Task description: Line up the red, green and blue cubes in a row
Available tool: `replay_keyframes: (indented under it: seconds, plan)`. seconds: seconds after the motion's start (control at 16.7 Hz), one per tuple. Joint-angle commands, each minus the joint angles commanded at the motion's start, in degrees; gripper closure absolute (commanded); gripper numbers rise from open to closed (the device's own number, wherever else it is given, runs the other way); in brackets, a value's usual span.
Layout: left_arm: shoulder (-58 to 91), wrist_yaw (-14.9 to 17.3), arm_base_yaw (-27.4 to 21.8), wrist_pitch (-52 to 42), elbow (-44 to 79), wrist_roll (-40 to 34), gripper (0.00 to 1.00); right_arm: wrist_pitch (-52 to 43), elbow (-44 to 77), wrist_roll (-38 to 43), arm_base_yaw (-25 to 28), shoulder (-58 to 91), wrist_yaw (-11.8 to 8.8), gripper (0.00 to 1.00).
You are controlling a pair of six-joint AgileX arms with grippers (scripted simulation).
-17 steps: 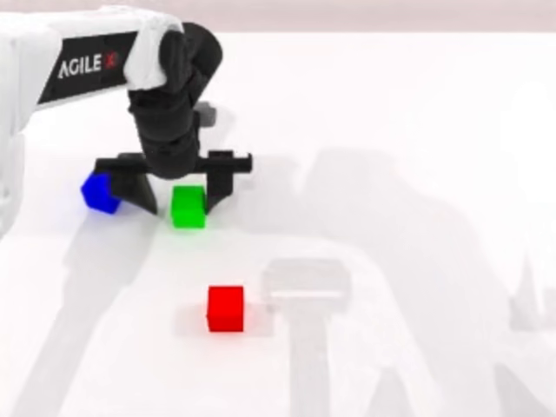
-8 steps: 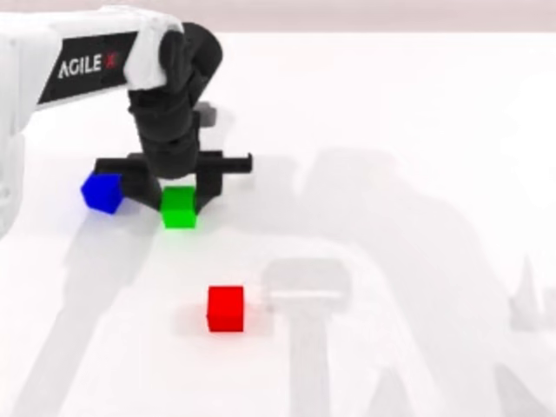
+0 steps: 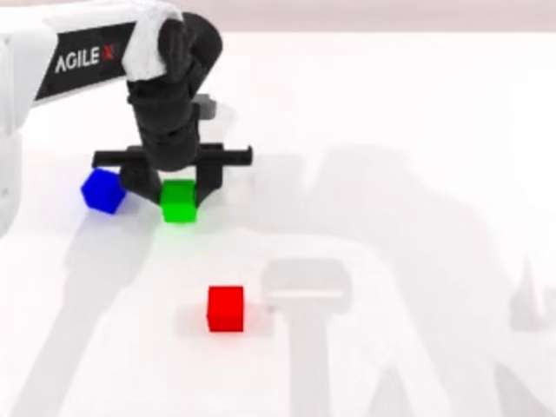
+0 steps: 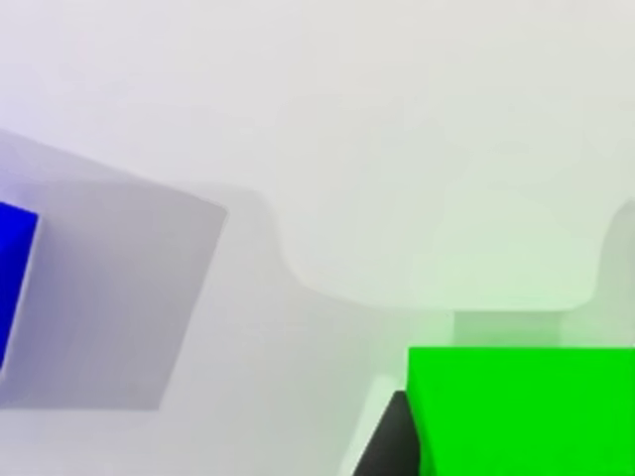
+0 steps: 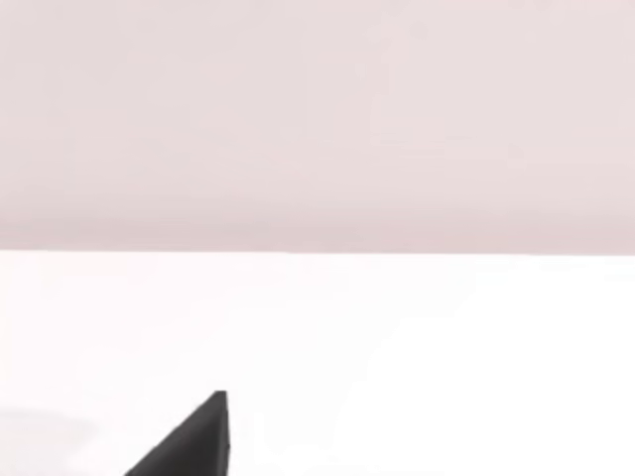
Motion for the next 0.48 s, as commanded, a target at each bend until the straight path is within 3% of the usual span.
replay_keyframes:
  seconds: [0.24,0.48]
  plan:
    - [-2.12,-0.02,0.72,-8.99,6.01,-0.14,1.0,0.0,0.0,0.0,0.0,0.0,0.0,0.0]
    - [-3.11,0.0,0.96,-11.32,7.96,-0.12,1.0,0.0,0.0,0.0,0.0,0.0,0.0,0.0]
